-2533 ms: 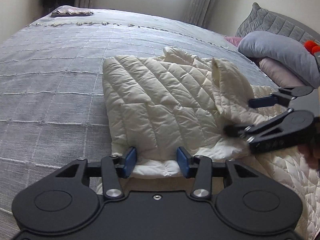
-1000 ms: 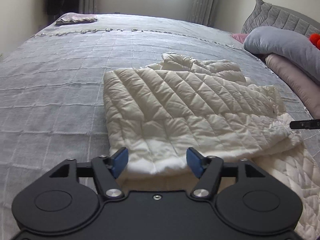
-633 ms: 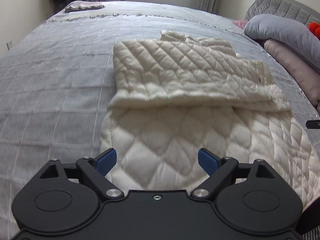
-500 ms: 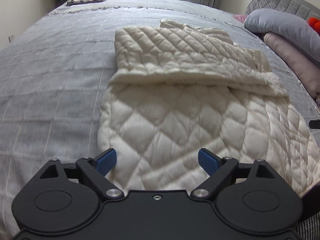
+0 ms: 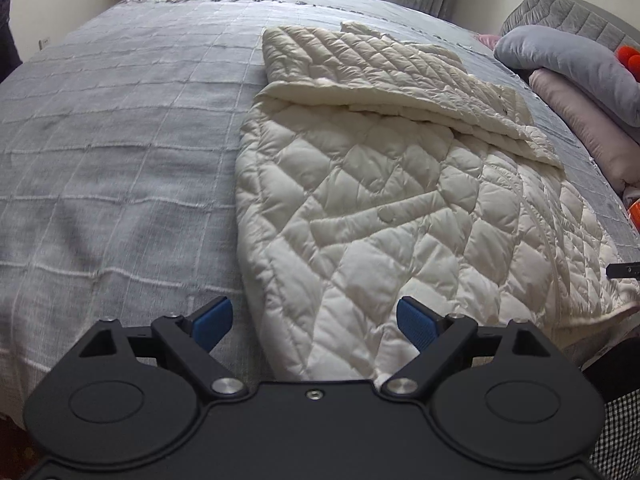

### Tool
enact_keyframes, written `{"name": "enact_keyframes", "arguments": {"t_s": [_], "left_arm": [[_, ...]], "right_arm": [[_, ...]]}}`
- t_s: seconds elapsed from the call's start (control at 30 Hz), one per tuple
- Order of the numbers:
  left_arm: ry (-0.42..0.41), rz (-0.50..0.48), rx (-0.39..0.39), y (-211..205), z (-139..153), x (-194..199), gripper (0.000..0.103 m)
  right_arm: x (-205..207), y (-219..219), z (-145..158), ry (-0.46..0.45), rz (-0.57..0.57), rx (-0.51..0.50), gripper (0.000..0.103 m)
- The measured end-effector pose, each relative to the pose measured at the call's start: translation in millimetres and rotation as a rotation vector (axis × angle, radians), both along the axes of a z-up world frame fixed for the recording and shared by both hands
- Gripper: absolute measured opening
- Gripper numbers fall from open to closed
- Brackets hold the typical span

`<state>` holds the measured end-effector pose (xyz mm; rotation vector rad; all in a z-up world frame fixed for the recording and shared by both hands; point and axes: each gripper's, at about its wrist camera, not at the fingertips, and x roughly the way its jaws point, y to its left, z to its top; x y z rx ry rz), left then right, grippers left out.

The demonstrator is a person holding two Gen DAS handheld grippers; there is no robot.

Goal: Fold large clothes

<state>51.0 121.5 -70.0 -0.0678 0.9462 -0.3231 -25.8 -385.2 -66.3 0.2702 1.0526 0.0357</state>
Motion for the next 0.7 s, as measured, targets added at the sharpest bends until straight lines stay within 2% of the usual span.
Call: {"name": "enact_keyframes", "arguments": {"t_s": [0.1,0.3,0.37,0.5,0.57,0.6,0.63,0.67,0.7], "left_arm": [[0.065,0.003,-0.044,7.0,-12.3,1.3,0.089],[0.082,-0.007,-0.138,11.0,-17.3,-1.4,0.086],[0.097,-0.034,-0.168,8.8,-17.5,-1.9,0.077],[0.105,-0.058,-0.176,4.2,-17.6,-2.4,0.064],[0.109,-0.060,-0.185,3.6,-17.4,-2.8,0.054],[0.109,-0.064,-0.193,3.5,-17.3,-2.8,0.046],[0.113,-0.065,-0.205,3.5,-16.9,-3.1,0.039],[0.113,-0.063,-0.211,3.7,-16.3,-4.1,0.037],[0.105,-0.061,-0.212,3.8,-15.1,-5.9,0.032]], "right_arm": [[-2.2,-2.7,-6.8,0.001,0.003,0.028,0.099],[-5.8,-3.7,-8.7,-0.013,0.022,0.037,0.100],[-7.4,-4.5,-8.3,-0.011,0.024,0.040,0.100],[-8.8,-5.6,-8.4,-0.013,0.022,0.051,0.099],[-10.0,-3.8,-7.8,-0.021,0.031,0.057,0.088],[-11.3,-2.3,-6.6,-0.029,0.043,0.062,0.082],[-12.9,-0.9,-5.3,-0.037,0.059,0.077,0.067],[-14.4,0.1,-4.0,-0.041,0.073,0.102,0.049],[-15.6,0.8,-3.0,-0.043,0.086,0.133,0.039]]}}
